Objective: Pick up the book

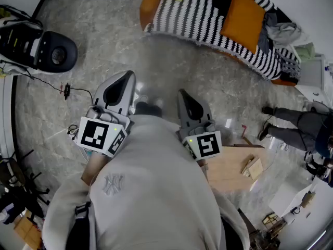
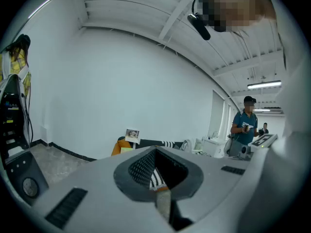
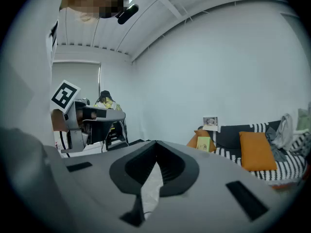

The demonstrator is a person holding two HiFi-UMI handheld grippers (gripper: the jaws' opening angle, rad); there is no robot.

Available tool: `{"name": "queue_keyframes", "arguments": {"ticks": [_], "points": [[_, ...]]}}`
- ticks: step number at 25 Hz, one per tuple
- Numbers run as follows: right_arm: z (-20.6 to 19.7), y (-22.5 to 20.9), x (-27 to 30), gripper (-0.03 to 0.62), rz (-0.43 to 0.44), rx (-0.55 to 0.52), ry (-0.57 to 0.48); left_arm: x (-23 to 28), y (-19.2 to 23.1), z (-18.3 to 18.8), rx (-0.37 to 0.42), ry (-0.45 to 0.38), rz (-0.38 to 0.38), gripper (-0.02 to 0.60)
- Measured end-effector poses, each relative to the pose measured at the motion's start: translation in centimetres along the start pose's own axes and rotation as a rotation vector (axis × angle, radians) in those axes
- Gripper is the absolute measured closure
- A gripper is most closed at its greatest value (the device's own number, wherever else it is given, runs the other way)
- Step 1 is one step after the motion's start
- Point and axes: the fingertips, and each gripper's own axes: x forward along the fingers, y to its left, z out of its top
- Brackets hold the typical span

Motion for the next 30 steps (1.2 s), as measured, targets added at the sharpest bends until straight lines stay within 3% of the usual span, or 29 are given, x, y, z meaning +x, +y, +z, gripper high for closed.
{"name": "queue_keyframes", "arguments": {"ticks": [11, 18, 24, 30], "points": [[-0.3, 0.1, -0.2, 0.577, 0.019, -0.005, -0.006, -0.5, 1.2, 0.3, -0.013, -0.032, 0.053, 0.572], [0.0, -0.7, -0.8, 0.577, 0.037, -0.023, -0.019, -0.3, 0.4, 0.8, -0.011, -0.055, 0.072, 0.572], [0.4, -1.9, -1.9, 0.576, 0.109, -0.008, -0.072, 1.0, -1.3, 0.7, 0.005, -0.077, 0.082, 0.572], [-0.3, -3.0, -3.2, 0.576, 0.109, -0.01, -0.062, 1.1, -2.9, 0.3, 0.011, -0.078, 0.091, 0.572]]}}
